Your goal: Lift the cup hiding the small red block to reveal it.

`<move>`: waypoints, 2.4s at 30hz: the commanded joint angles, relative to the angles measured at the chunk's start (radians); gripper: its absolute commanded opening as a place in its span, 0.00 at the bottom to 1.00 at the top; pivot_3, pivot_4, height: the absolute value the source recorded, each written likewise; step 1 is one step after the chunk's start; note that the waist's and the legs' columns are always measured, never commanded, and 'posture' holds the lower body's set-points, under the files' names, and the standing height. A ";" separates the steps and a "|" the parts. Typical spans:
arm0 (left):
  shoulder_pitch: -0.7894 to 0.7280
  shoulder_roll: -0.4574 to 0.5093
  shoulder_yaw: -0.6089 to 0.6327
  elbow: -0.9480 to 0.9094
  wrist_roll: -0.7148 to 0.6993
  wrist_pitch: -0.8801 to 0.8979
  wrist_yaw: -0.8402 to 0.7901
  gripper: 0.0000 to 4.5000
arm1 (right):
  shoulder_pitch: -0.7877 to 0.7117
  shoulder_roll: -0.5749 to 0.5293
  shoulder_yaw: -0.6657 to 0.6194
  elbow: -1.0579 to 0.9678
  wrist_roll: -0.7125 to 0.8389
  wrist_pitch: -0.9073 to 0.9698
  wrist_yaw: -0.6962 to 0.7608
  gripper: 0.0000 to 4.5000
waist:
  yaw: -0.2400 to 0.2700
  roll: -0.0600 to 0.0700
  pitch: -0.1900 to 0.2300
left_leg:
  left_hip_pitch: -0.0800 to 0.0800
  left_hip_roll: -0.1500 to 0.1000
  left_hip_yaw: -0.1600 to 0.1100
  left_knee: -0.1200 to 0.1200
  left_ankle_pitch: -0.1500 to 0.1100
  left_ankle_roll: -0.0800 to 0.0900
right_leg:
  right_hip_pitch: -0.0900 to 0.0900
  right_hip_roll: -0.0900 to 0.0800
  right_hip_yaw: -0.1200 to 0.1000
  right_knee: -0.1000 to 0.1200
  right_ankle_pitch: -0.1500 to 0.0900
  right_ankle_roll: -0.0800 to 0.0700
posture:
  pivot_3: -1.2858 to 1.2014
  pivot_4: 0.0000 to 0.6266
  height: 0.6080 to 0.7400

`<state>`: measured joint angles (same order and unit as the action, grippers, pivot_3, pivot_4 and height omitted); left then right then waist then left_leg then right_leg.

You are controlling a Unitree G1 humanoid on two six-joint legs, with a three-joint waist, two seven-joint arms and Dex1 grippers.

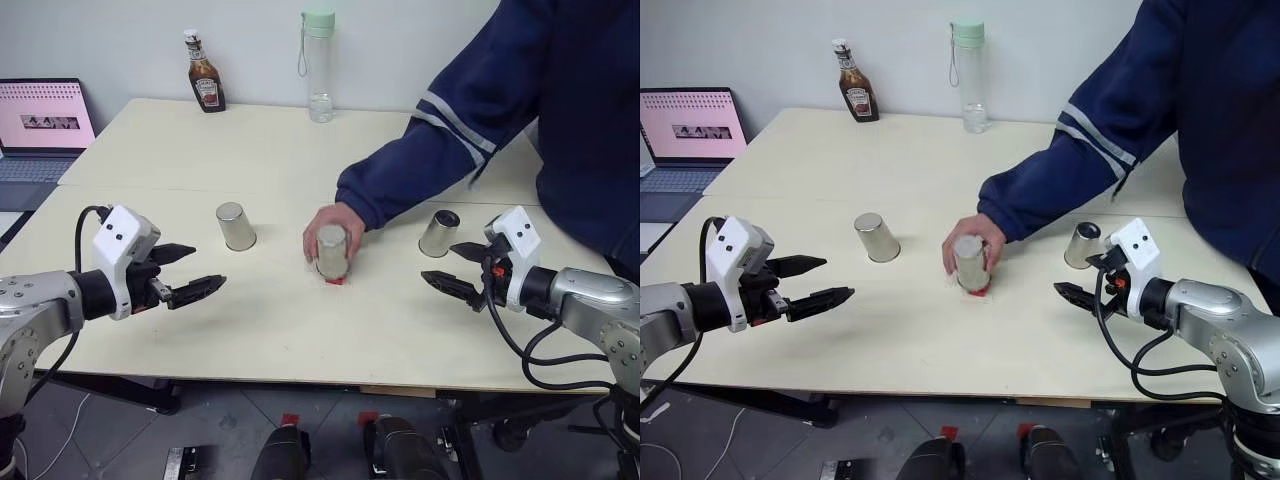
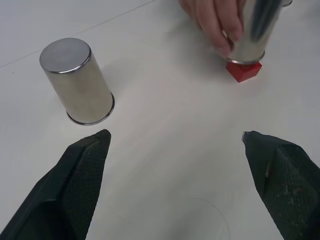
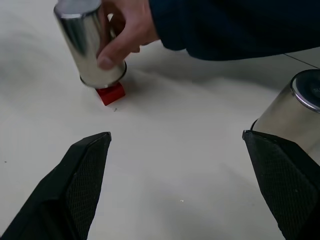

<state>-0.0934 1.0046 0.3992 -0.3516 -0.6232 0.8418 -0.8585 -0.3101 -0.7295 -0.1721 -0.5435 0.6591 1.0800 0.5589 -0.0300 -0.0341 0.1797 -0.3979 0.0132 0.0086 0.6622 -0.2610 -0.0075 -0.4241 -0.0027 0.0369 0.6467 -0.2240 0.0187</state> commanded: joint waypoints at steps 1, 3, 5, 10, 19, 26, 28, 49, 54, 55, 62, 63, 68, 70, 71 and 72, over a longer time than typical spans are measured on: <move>-0.017 0.012 0.011 -0.011 0.004 -0.016 0.000 1.00 | -0.016 -0.004 -0.014 -0.014 0.011 -0.013 -0.003 0.99 | 0.000 0.000 0.000 | 0.000 0.000 0.000 0.000 0.000 0.000 | 0.000 0.000 0.000 0.000 0.000 0.000 | 0.52 0.24 1.00; -0.019 0.011 0.008 -0.011 0.005 -0.017 0.000 1.00 | -0.014 -0.005 -0.014 -0.013 0.009 -0.015 -0.002 0.99 | 0.000 0.000 0.000 | 0.000 0.000 0.000 0.000 0.000 0.000 | 0.000 0.000 0.000 0.000 0.000 0.000 | 0.52 0.24 1.00; -0.020 0.009 0.005 -0.013 0.005 -0.017 0.002 1.00 | -0.016 -0.005 -0.014 -0.013 0.010 -0.015 -0.002 0.99 | 0.000 0.000 0.000 | 0.000 0.000 0.000 0.000 0.000 0.000 | 0.000 0.000 0.000 0.000 0.000 0.000 | 0.52 0.24 1.00; -0.017 0.008 0.009 -0.015 0.004 -0.017 0.001 1.00 | -0.017 -0.005 -0.015 -0.011 0.009 -0.015 -0.001 0.99 | 0.000 0.000 0.000 | 0.000 0.000 0.000 0.000 0.000 0.000 | 0.000 0.000 0.000 0.000 0.000 0.000 | 0.52 0.24 1.00; -0.021 0.015 0.008 -0.012 0.005 -0.015 -0.002 1.00 | -0.018 -0.005 -0.014 -0.008 0.008 -0.017 0.001 0.99 | 0.000 0.000 0.000 | 0.000 0.000 0.000 0.000 0.000 0.000 | 0.000 0.000 0.000 0.000 0.000 0.000 | 0.52 0.24 1.00; -0.037 0.018 -0.005 -0.009 0.011 -0.015 -0.004 1.00 | -0.016 -0.001 -0.010 -0.009 0.007 -0.018 -0.001 0.99 | 0.000 0.000 0.000 | 0.000 0.000 0.000 0.000 0.000 0.000 | 0.000 0.000 0.000 0.000 0.000 0.001 | 0.52 0.24 1.00; -0.040 0.017 -0.006 -0.011 0.011 -0.013 -0.005 1.00 | -0.016 0.001 -0.011 -0.011 0.009 -0.017 -0.003 0.99 | 0.000 0.000 0.000 | 0.000 0.000 0.000 0.000 0.000 0.000 | 0.000 0.000 0.000 0.000 0.000 0.001 | 0.52 0.24 1.00; -0.043 0.026 -0.013 0.037 0.046 -0.066 -0.028 1.00 | -0.020 -0.010 -0.009 -0.014 0.010 -0.019 0.010 0.99 | 0.000 0.000 0.000 | 0.000 0.000 0.000 0.000 0.000 0.000 | 0.000 0.000 0.000 0.000 0.001 0.002 | 0.52 0.24 1.00; 0.011 -0.034 -0.002 0.060 0.098 -0.112 0.039 1.00 | -0.012 0.014 0.001 -0.031 0.033 -0.027 0.024 0.99 | 0.000 0.000 0.000 | 0.000 0.000 0.000 0.000 0.000 0.000 | 0.000 0.000 0.000 0.000 0.001 0.002 | 0.52 0.24 1.00; 0.020 -0.047 -0.008 0.058 0.108 -0.125 0.049 1.00 | -0.010 0.022 0.002 -0.034 0.038 -0.032 0.026 0.99 | -0.001 0.000 0.000 | 0.000 0.000 0.000 0.000 0.000 0.000 | 0.000 0.000 0.000 0.001 0.001 0.002 | 0.52 0.24 1.00; -0.044 -0.288 -0.025 0.097 0.154 -0.204 0.263 1.00 | -0.008 0.074 0.071 -0.121 0.118 -0.091 0.113 0.99 | 0.004 -0.001 0.000 | 0.000 0.000 -0.002 0.001 0.000 0.000 | 0.001 0.000 -0.001 0.001 0.002 0.004 | 0.52 0.24 1.00; -0.058 -0.320 -0.033 0.113 0.169 -0.227 0.290 1.00 | -0.014 0.072 0.082 -0.122 0.120 -0.101 0.124 0.99 | 0.005 -0.001 -0.001 | 0.000 0.000 -0.002 0.001 0.000 0.000 | 0.001 0.000 -0.001 0.001 0.002 0.004 | 0.52 0.24 1.00; -0.126 -0.415 -0.080 0.205 0.241 -0.326 0.373 1.00 | -0.044 0.077 0.130 -0.114 0.099 -0.157 0.146 0.99 | 0.005 -0.003 -0.002 | 0.001 -0.001 -0.001 0.003 0.000 0.000 | 0.002 -0.001 0.000 0.001 0.003 0.005 | 0.52 0.24 1.00; -0.152 -0.448 -0.111 0.255 0.273 -0.368 0.395 1.00 | -0.055 0.085 0.151 -0.105 0.076 -0.185 0.140 0.99 | 0.004 -0.003 -0.002 | 0.001 -0.001 -0.001 0.003 0.000 0.000 | 0.003 -0.001 -0.001 0.001 0.003 0.005 | 0.52 0.24 1.00; -0.166 -0.466 -0.129 0.284 0.290 -0.394 0.404 1.00 | -0.060 0.089 0.160 -0.101 0.070 -0.193 0.134 0.99 | 0.005 -0.003 -0.002 | 0.001 0.000 -0.001 0.002 0.000 0.000 | 0.002 -0.001 -0.001 0.000 0.003 0.005 | 0.52 0.24 1.00; -0.181 -0.482 -0.143 0.313 0.304 -0.418 0.409 1.00 | -0.063 0.091 0.167 -0.099 0.065 -0.199 0.130 0.99 | 0.005 -0.003 -0.002 | 0.001 -0.001 -0.001 0.002 0.000 0.000 | 0.002 -0.001 -0.001 0.001 0.003 0.005 | 0.52 0.24 1.00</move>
<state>-0.2507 0.5357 0.2763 -0.0620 -0.3485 0.4827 -0.4653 -0.3546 -0.6403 -0.0045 -0.6273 0.7322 0.9163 0.6941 -0.0250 -0.0368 0.1780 -0.3973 0.0127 0.0076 0.6647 -0.2609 -0.0075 -0.4218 -0.0032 0.0362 0.6477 -0.2206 0.0238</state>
